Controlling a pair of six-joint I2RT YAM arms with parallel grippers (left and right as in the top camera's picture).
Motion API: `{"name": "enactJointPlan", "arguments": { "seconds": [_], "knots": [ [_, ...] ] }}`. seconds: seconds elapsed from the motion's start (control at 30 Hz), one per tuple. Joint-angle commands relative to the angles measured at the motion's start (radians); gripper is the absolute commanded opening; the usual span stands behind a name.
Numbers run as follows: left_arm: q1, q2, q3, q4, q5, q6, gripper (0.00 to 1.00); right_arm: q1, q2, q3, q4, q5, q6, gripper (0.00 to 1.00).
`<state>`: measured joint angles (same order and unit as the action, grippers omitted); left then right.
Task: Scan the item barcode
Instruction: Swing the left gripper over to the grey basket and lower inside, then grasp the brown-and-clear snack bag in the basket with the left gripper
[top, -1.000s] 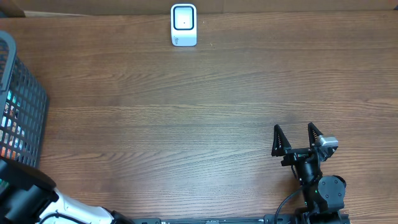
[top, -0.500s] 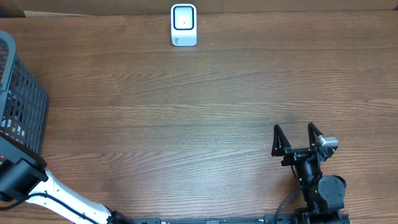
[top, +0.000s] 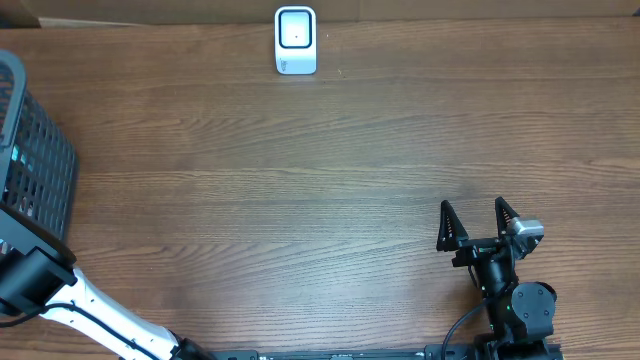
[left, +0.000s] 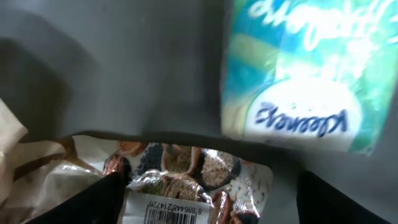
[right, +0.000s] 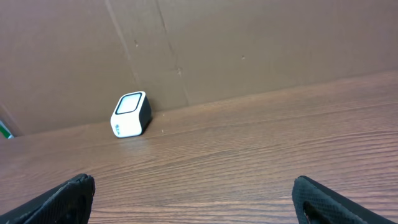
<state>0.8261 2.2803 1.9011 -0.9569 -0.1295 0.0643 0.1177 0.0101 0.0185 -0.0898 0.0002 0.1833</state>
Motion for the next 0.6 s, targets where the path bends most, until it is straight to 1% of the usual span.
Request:
{"name": "enactJointPlan", "arguments": {
  "seconds": [0.0,0.07,0.27,0.37,0.47,0.57],
  "knots": [
    [0.003,-0.003,0.076,-0.049,-0.039,-0.072,0.76,-0.006,-0.007,-0.01,0.006,-0.002,-0.002,1.0],
    [0.004,-0.011,0.136,-0.1,-0.039,-0.117,0.76,-0.006,-0.007,-0.01,0.006,-0.002,-0.001,1.0],
    [0.015,-0.014,0.324,-0.327,-0.038,-0.328,0.73,-0.006,-0.007,-0.01,0.006,-0.002,-0.001,1.0],
    [0.035,-0.014,0.341,-0.438,-0.039,-0.376,0.73,-0.006,-0.007,-0.01,0.006,-0.002,-0.002,1.0],
    [0.053,-0.013,0.31,-0.482,-0.04,-0.376,0.71,-0.006,-0.007,-0.01,0.006,-0.002,-0.001,1.0],
    [0.073,-0.013,0.266,-0.489,-0.059,-0.398,0.72,-0.006,-0.007,-0.01,0.006,-0.002,-0.001,1.0]
  ]
}}
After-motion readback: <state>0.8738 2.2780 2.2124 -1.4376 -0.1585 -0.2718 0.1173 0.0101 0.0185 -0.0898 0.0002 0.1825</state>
